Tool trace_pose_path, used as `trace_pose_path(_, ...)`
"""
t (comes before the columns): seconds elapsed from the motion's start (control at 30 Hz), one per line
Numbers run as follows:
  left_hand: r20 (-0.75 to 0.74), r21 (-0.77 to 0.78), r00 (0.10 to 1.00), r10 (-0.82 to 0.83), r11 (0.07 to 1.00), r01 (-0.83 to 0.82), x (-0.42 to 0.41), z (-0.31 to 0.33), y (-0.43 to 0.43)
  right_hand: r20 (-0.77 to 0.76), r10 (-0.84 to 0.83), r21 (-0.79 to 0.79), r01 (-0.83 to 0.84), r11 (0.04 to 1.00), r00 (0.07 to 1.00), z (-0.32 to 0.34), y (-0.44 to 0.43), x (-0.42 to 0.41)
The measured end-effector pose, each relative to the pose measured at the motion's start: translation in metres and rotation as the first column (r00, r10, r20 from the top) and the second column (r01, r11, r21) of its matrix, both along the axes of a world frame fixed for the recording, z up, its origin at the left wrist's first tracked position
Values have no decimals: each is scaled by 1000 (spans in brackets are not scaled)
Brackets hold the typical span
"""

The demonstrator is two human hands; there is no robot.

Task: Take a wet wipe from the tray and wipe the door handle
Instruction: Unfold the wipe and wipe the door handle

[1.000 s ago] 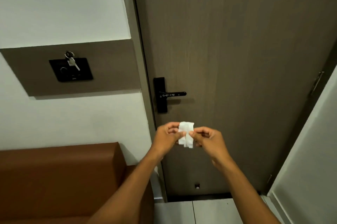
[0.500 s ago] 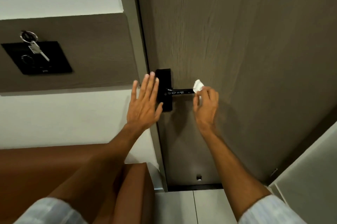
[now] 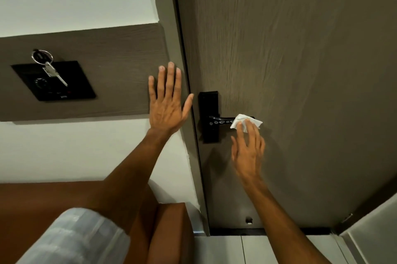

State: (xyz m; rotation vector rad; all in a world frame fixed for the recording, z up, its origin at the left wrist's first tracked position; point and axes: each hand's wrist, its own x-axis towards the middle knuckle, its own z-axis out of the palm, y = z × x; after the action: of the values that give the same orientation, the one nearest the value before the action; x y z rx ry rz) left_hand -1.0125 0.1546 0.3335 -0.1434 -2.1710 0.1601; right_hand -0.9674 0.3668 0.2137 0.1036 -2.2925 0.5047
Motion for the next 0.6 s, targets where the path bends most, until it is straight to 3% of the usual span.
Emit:
trace_pose_path(0.4,-60,1,996,-71,997,71,-10,-9,-9,204,70,209,-113,971,977,-6,-49,8)
trace_pose_path(0.6,-66,24,994,-90,996,91,-9,-8,-8,233,-21,225,-32,974,972,-10,-21,4)
